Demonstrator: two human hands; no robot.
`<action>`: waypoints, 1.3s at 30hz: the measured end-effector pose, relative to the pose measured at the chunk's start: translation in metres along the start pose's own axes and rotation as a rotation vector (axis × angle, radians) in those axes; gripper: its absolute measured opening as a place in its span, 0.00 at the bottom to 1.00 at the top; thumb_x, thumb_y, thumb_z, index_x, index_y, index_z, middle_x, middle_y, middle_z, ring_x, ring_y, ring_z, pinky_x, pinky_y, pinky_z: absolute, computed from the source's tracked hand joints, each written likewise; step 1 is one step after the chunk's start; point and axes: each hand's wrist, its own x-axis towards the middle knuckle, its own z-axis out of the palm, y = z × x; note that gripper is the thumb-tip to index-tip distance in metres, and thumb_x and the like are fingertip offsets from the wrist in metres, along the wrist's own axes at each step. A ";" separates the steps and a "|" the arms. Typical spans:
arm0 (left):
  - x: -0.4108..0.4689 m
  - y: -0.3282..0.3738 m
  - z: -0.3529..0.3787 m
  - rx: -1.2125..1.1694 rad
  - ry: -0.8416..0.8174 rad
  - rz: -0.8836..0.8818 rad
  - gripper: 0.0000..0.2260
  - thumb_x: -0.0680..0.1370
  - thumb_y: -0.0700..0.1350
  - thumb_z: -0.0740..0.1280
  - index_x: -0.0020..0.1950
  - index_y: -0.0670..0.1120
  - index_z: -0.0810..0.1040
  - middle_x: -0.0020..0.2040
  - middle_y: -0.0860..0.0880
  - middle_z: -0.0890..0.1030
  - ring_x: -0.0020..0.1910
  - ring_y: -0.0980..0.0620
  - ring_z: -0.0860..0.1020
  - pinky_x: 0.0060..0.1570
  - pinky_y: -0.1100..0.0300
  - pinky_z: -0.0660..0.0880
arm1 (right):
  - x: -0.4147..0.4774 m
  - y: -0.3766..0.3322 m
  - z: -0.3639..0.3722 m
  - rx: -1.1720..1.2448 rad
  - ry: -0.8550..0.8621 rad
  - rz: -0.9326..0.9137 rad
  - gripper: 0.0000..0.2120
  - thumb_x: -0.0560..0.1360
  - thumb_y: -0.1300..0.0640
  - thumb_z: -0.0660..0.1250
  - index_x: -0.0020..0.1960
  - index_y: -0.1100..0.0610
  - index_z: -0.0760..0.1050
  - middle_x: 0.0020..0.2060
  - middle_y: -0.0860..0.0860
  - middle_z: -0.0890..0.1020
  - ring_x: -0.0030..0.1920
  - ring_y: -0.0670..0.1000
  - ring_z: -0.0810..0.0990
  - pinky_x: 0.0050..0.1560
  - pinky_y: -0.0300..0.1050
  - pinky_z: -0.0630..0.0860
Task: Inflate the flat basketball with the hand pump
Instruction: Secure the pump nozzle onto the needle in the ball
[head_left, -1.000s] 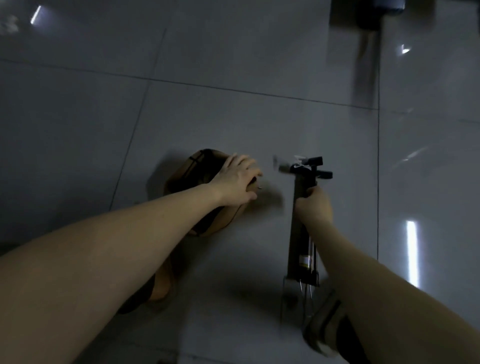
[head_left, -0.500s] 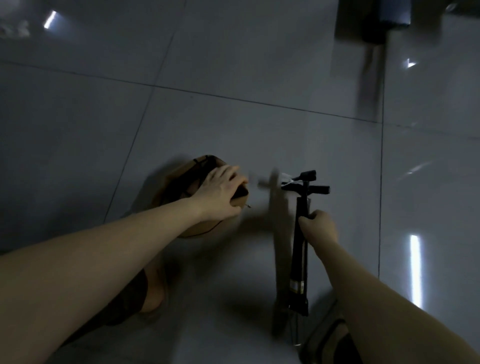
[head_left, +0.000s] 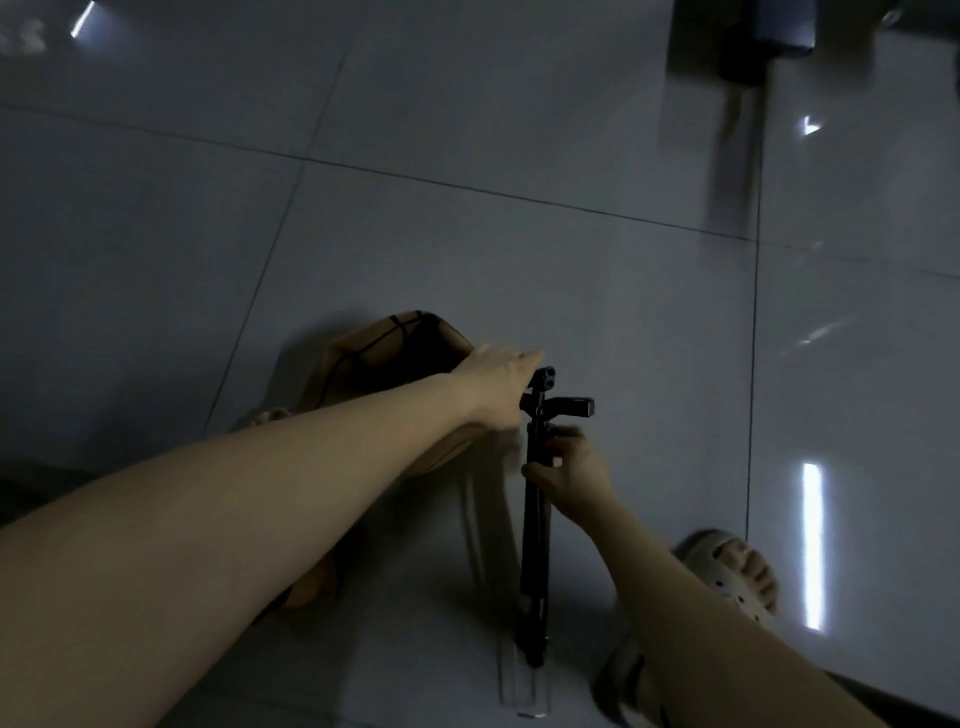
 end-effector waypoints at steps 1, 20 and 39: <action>0.003 0.001 0.000 -0.042 -0.030 0.004 0.29 0.74 0.47 0.69 0.73 0.45 0.63 0.63 0.44 0.77 0.62 0.41 0.75 0.65 0.47 0.67 | 0.000 0.001 0.001 0.096 -0.011 0.009 0.12 0.73 0.56 0.73 0.51 0.63 0.81 0.48 0.50 0.78 0.50 0.47 0.78 0.47 0.42 0.76; -0.026 0.023 -0.035 -0.239 0.238 0.202 0.12 0.76 0.53 0.71 0.50 0.49 0.71 0.44 0.50 0.78 0.43 0.49 0.77 0.40 0.55 0.72 | -0.027 -0.002 -0.020 1.178 -0.311 0.117 0.28 0.77 0.34 0.58 0.65 0.53 0.77 0.59 0.57 0.82 0.63 0.58 0.79 0.67 0.56 0.71; -0.078 0.026 -0.042 -0.172 0.381 -0.152 0.13 0.71 0.60 0.70 0.46 0.53 0.75 0.39 0.54 0.78 0.37 0.53 0.78 0.34 0.59 0.75 | -0.003 0.003 -0.065 1.078 0.395 0.389 0.29 0.83 0.37 0.48 0.63 0.59 0.74 0.42 0.55 0.78 0.41 0.55 0.77 0.49 0.51 0.75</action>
